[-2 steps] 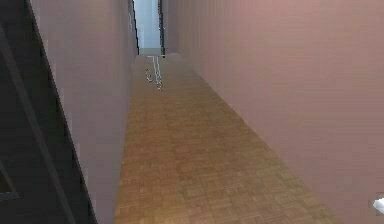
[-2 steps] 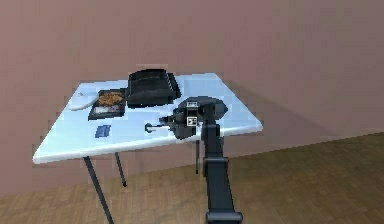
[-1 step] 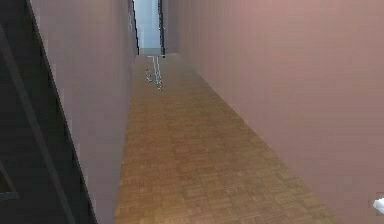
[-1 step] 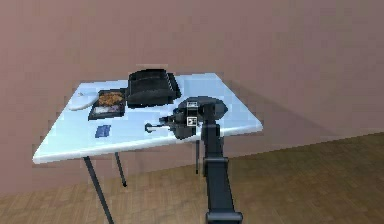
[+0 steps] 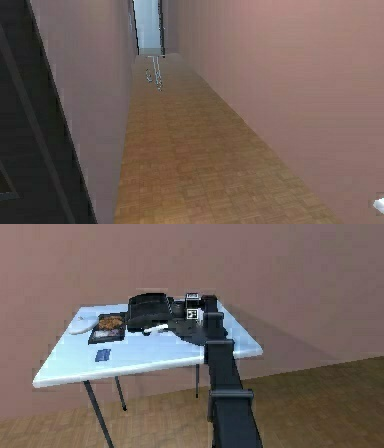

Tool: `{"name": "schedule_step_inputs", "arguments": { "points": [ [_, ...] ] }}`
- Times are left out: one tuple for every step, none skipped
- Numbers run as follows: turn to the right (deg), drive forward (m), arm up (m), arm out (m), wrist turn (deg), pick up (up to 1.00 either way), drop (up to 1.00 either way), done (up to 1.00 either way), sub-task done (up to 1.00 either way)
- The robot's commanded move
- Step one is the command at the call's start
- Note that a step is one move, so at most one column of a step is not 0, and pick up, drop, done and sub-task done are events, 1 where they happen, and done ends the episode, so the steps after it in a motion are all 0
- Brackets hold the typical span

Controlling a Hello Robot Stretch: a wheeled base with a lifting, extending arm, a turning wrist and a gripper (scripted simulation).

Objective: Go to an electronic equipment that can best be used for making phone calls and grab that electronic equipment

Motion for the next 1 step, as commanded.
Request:
{"name": "schedule_step_inputs", "arguments": {
  "points": [
    [0.0, 0.0, 0.0, 0.0, 0.0, 0.0, 0.0, 1.0, 0.0]
  ]
}}
